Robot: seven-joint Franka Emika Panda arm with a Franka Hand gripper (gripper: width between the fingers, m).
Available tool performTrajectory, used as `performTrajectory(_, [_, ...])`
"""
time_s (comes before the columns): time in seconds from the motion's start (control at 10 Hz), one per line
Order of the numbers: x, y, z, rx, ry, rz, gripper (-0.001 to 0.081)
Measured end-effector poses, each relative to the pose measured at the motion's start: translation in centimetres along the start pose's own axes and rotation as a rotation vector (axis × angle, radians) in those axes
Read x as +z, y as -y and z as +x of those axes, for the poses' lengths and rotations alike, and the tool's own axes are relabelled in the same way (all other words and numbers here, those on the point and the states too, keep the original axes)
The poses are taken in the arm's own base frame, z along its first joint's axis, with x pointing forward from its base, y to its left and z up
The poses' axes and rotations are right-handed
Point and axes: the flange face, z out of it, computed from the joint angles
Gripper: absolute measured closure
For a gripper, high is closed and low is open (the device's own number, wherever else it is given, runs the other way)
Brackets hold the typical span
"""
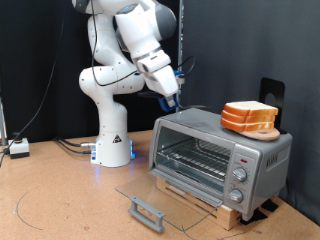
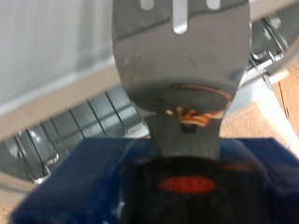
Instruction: Make a piece of toast with the oven
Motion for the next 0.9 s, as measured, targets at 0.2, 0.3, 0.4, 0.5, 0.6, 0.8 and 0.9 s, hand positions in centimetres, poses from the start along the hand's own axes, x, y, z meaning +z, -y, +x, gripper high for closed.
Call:
performTrajectory(0.2, [-0.8,-1.8,-1.8,0.059,-0.033,0.045,0.0410])
performTrajectory(0.3, [-0.8,-1.7,-1.7,0.052,-0.026,0.040,0.0410])
performTrajectory(0.4, [-0.7,-1.5,-1.5,0.026,-0.023,0.032,0.0410])
performTrajectory(0.5, [-0.9,-1.4,-1.1,-0.011,-0.024,0.024,0.0410])
performTrajectory(0.6, [-1.3,-1.5,-0.5,-0.038,-0.025,0.000,0.0410])
performTrajectory(0.8, [-2.1,-1.9,0.9,-0.095,0.028,-0.058,0.0410])
performTrajectory(0.9, [-2.3,-2.3,1.7,-0.105,0.053,-0.074,0.0410])
